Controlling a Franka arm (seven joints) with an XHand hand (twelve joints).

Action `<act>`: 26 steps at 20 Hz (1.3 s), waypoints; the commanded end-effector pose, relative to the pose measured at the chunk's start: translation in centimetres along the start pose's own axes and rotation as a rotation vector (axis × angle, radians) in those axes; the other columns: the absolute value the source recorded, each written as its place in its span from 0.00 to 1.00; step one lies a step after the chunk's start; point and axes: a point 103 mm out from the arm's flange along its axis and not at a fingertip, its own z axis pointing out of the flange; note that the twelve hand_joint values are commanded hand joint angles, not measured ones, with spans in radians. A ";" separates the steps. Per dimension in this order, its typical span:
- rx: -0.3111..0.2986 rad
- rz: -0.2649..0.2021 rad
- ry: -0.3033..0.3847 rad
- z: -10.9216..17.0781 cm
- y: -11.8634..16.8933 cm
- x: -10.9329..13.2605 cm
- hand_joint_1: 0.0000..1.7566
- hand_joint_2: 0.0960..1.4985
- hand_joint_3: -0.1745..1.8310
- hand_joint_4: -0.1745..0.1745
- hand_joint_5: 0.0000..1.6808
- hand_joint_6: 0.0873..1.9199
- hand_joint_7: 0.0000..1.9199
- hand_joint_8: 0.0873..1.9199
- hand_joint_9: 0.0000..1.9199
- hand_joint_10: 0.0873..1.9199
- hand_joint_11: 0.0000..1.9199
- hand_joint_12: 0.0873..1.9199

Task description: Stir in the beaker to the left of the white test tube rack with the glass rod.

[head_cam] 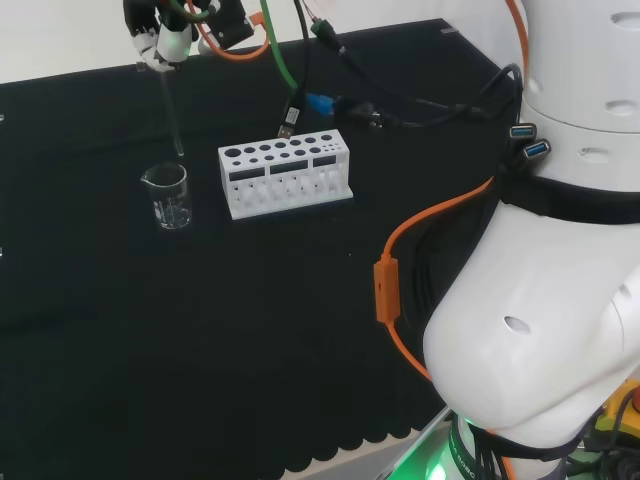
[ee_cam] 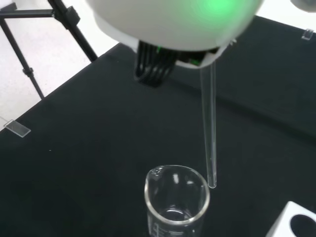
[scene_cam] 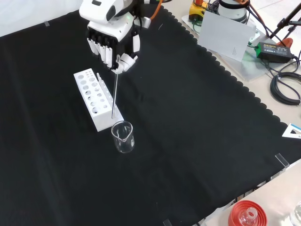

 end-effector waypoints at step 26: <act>0.079 -0.047 0.062 7.3 2.9 1.4 0.76 0.27 0.56 0.00 0.72 0.36 0.76 0.32 0.90 0.22 0.84 0.33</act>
